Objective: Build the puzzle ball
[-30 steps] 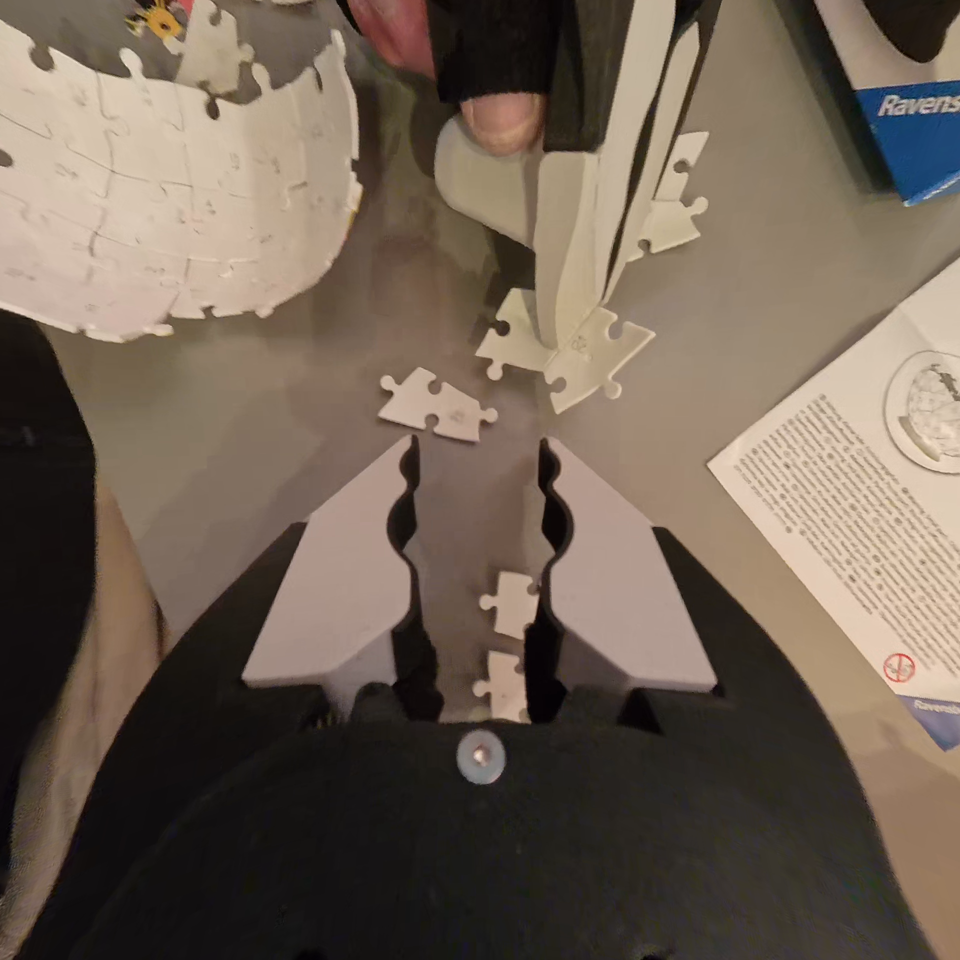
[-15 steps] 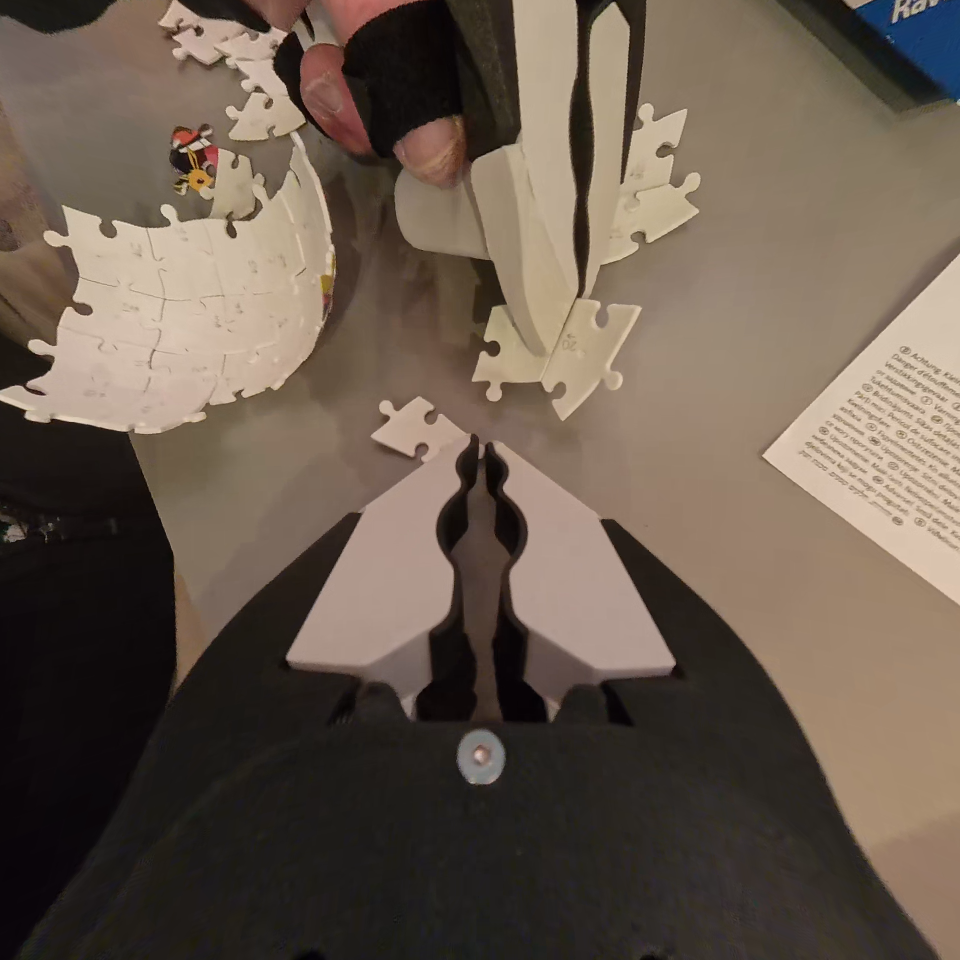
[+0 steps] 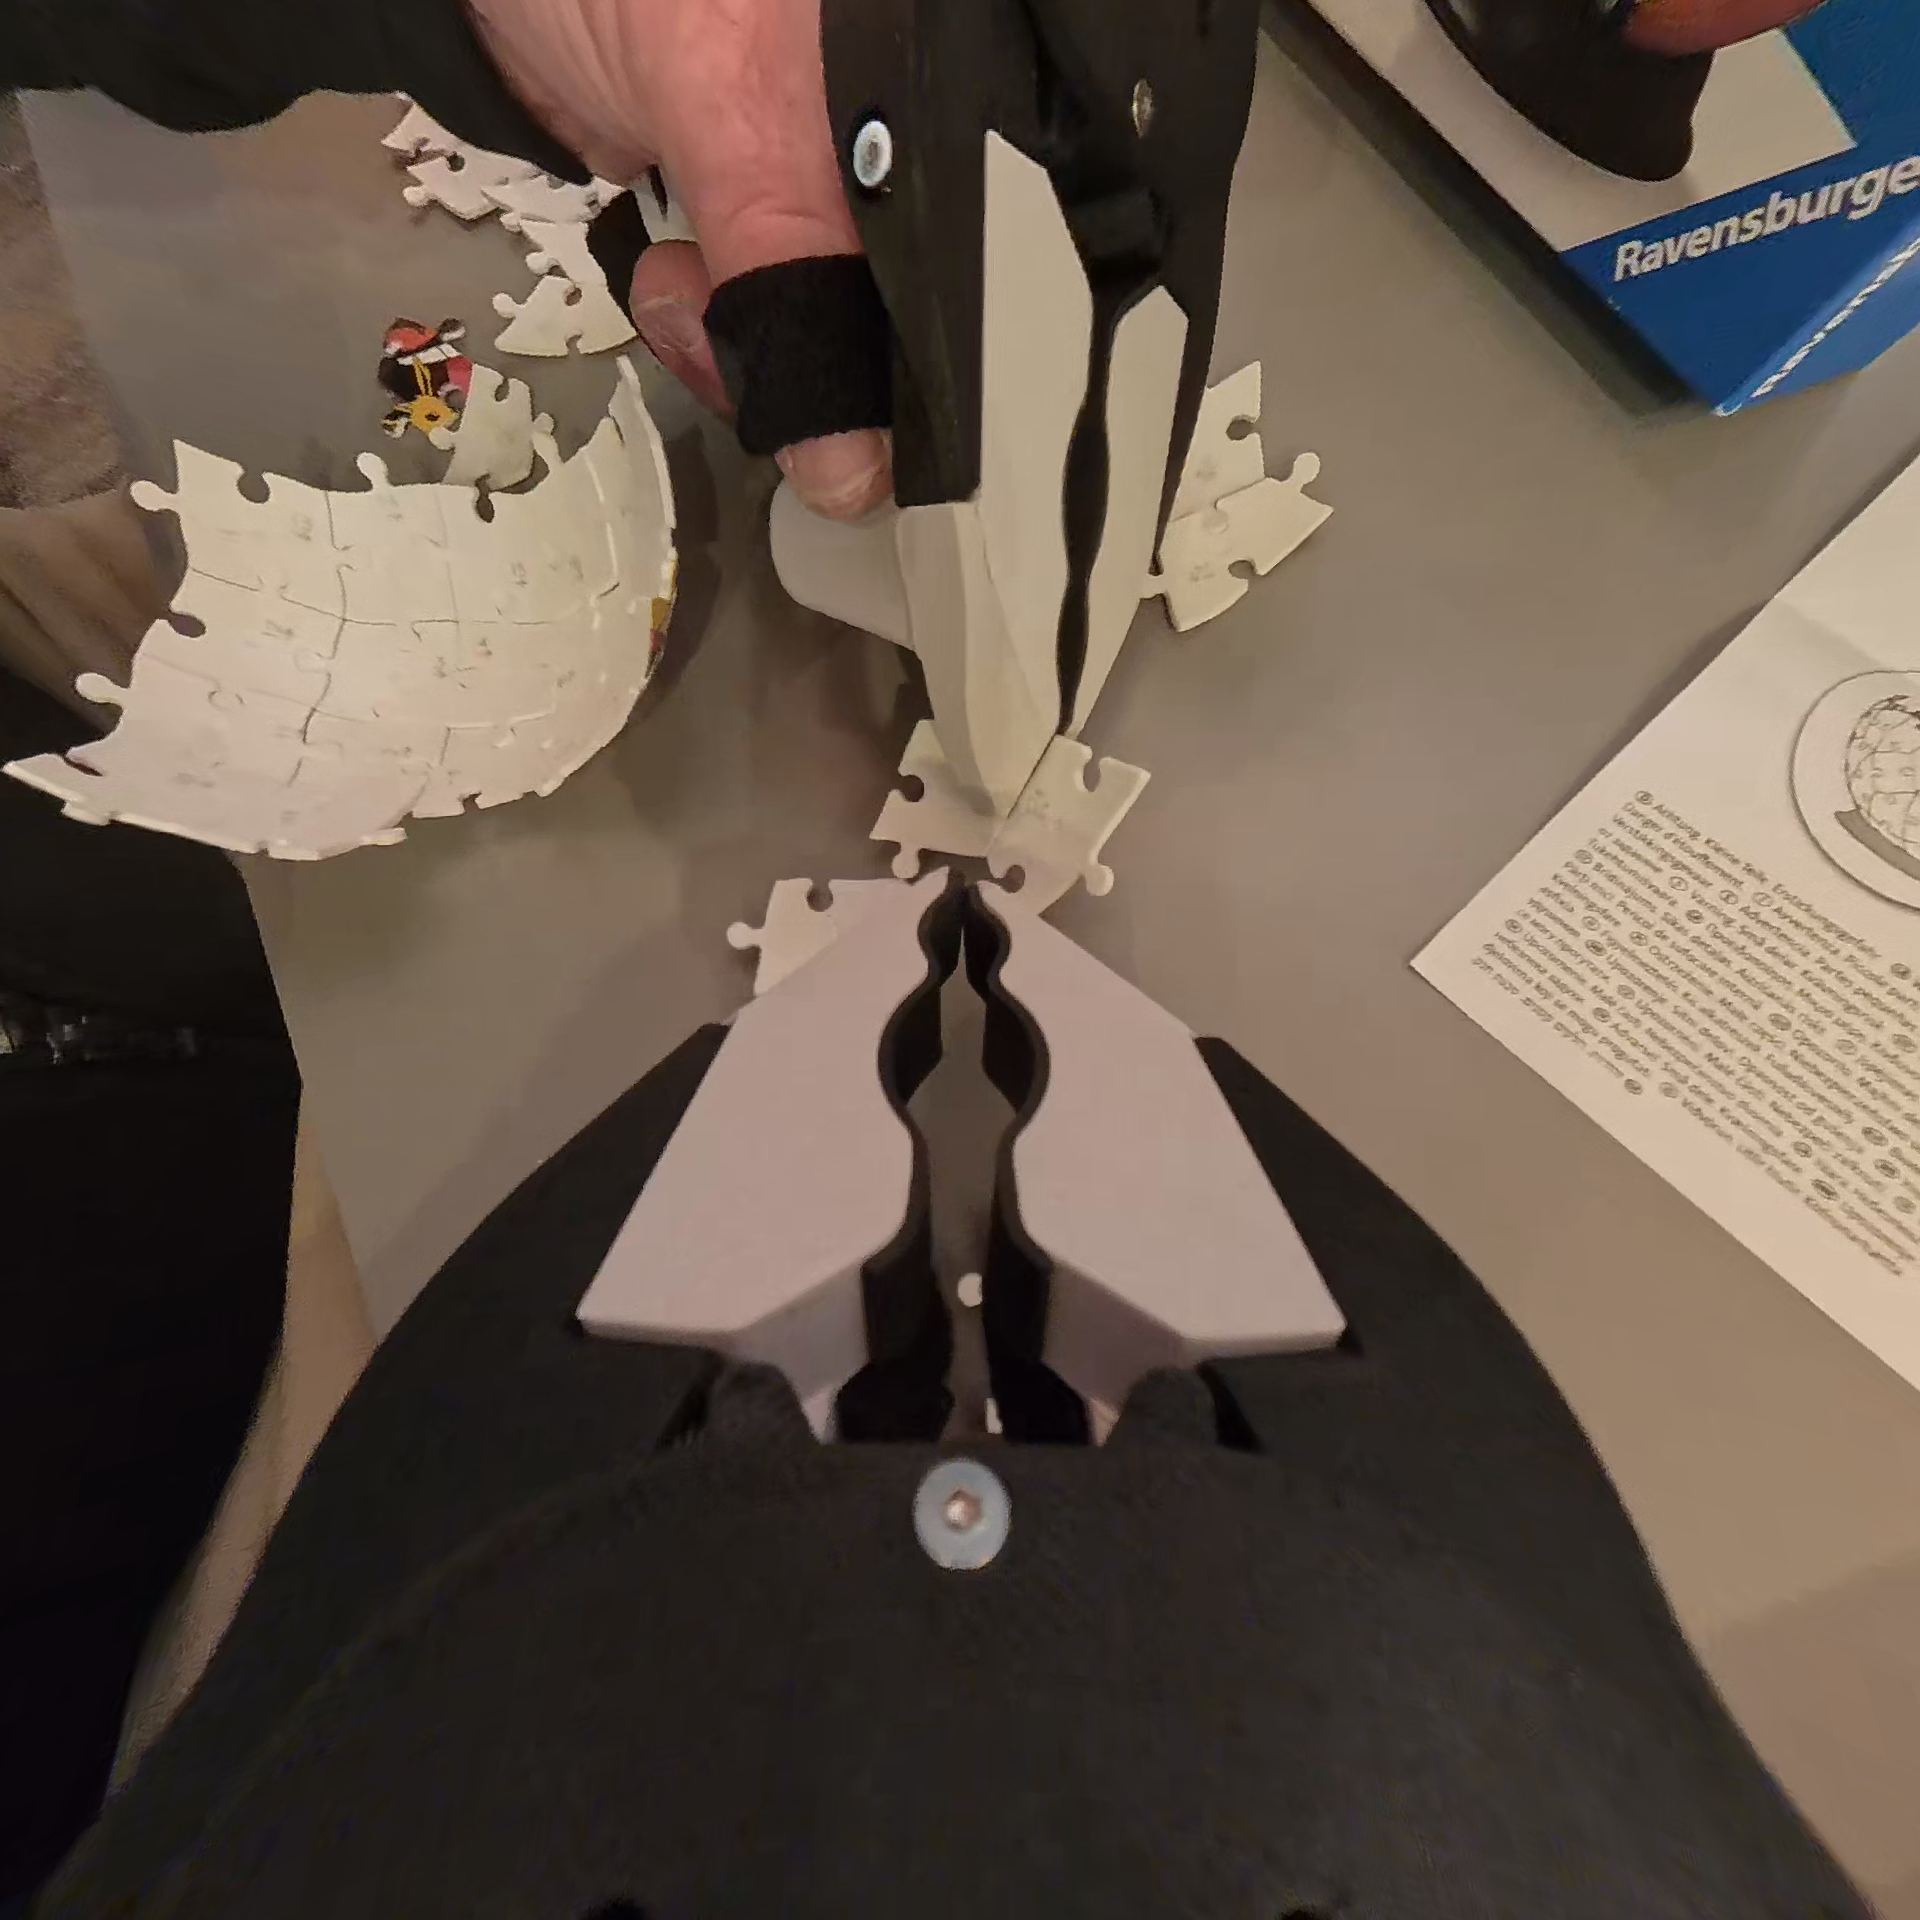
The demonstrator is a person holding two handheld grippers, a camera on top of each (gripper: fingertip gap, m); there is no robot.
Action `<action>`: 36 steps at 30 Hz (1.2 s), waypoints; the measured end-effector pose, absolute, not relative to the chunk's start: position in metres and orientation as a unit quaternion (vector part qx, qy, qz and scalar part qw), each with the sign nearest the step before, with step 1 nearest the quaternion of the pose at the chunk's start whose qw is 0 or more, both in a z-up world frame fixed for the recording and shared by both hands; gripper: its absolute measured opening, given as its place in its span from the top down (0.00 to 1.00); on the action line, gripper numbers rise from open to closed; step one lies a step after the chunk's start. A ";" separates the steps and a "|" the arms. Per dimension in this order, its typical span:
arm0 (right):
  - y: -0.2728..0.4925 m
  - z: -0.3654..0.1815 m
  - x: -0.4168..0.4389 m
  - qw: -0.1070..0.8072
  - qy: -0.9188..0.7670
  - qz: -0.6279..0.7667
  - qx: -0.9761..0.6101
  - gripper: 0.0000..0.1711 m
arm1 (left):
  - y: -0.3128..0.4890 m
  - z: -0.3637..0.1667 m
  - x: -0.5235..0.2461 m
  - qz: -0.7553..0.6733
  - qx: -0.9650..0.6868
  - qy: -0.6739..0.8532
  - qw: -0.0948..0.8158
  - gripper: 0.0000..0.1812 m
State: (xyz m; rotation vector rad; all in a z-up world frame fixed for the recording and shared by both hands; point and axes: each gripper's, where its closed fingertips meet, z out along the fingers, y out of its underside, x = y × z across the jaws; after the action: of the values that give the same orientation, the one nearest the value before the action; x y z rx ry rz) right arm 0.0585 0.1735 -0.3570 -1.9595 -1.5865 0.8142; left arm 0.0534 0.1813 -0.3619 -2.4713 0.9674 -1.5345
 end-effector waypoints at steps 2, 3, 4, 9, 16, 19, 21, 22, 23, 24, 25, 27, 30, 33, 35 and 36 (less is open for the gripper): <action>0.168 -0.356 0.059 0.239 -0.589 0.302 -0.710 1.00 | 0.181 -0.363 0.053 -0.497 -0.807 0.317 0.037 0.99; 0.164 -0.357 0.059 0.231 -0.596 0.301 -0.708 1.00 | 0.181 -0.363 0.053 -0.497 -0.808 0.315 0.037 0.99; 0.160 -0.360 0.060 0.220 -0.604 0.297 -0.706 0.95 | 0.181 -0.363 0.053 -0.497 -0.808 0.314 0.037 0.99; 0.150 -0.372 0.060 0.205 -0.633 0.252 -0.703 0.75 | 0.180 -0.365 0.051 -0.490 -0.812 0.315 0.033 0.99; 0.151 -0.374 0.058 0.237 -0.624 0.224 -0.710 0.76 | 0.180 -0.365 0.049 -0.490 -0.815 0.308 0.039 0.99; 0.152 -0.373 0.058 0.252 -0.621 0.223 -0.707 0.86 | 0.179 -0.365 0.050 -0.493 -0.813 0.307 0.039 0.99; 0.152 -0.363 0.055 0.275 -0.620 0.238 -0.695 0.92 | 0.178 -0.364 0.050 -0.494 -0.813 0.306 0.036 0.99; 0.154 -0.361 0.056 0.278 -0.621 0.236 -0.694 0.96 | 0.177 -0.364 0.050 -0.494 -0.812 0.307 0.034 0.99; 0.154 -0.362 0.055 0.275 -0.626 0.233 -0.692 0.95 | 0.177 -0.364 0.051 -0.495 -0.812 0.306 0.035 0.99; 0.154 -0.364 0.055 0.271 -0.630 0.228 -0.691 0.94 | 0.177 -0.364 0.051 -0.495 -0.813 0.306 0.034 0.99; 0.154 -0.368 0.057 0.269 -0.634 0.218 -0.692 0.94 | 0.177 -0.364 0.051 -0.494 -0.813 0.307 0.034 0.99; 0.156 -0.364 0.058 0.281 -0.633 0.213 -0.689 0.96 | 0.178 -0.364 0.051 -0.493 -0.814 0.305 0.037 0.99; 0.159 -0.359 0.057 0.289 -0.637 0.204 -0.685 1.00 | 0.177 -0.365 0.051 -0.495 -0.813 0.304 0.035 0.99; 0.151 -0.358 0.056 0.263 -0.635 0.228 -0.690 0.83 | 0.177 -0.364 0.051 -0.495 -0.813 0.304 0.036 0.99; 0.146 -0.362 0.059 0.245 -0.634 0.220 -0.700 0.74 | 0.176 -0.365 0.051 -0.494 -0.814 0.304 0.035 0.99; 0.143 -0.365 0.061 0.243 -0.636 0.212 -0.701 0.75 | 0.176 -0.365 0.051 -0.494 -0.814 0.304 0.035 0.99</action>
State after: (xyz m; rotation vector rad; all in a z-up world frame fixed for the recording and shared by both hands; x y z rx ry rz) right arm 0.0609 0.1426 -0.3648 -1.9159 -1.7364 0.5804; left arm 0.0506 0.1759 -0.3647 -2.5019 0.9332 -1.5184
